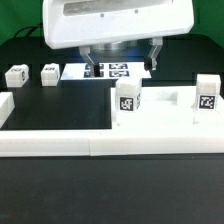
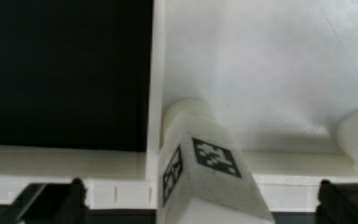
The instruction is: Assemble square table
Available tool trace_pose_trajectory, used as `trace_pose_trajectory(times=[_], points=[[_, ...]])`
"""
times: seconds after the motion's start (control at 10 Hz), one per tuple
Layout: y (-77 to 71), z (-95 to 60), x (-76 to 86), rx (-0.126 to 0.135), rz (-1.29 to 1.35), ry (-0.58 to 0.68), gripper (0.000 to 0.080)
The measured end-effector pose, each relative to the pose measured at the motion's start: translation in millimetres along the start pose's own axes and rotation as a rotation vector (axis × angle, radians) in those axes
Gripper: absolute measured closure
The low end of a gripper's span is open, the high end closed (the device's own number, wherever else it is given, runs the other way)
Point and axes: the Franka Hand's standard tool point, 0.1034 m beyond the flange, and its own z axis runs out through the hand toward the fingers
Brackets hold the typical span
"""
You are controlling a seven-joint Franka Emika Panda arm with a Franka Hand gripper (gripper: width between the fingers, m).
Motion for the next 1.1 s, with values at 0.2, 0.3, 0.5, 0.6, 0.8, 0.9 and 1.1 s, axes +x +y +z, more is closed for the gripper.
trace_pose_trajectory(times=[0.2, 0.3, 0.5, 0.6, 0.8, 0.9, 1.1], points=[[2.7, 31.1, -18.8, -0.004, 0.063, -0.078, 0.015], [5.5, 49.6, -24.7, -0.014, 0.066, -0.095, 0.015], [4.6, 76.3, -33.0, -0.035, 0.077, -0.1, 0.015], [4.3, 78.3, -33.7, -0.036, 0.075, -0.099, 0.015], [5.2, 78.0, -33.6, -0.036, 0.076, -0.099, 0.0276], [5.3, 78.0, -33.7, -0.036, 0.077, -0.099, 0.0276], [5.8, 78.0, -33.7, -0.037, 0.077, -0.099, 0.0465]])
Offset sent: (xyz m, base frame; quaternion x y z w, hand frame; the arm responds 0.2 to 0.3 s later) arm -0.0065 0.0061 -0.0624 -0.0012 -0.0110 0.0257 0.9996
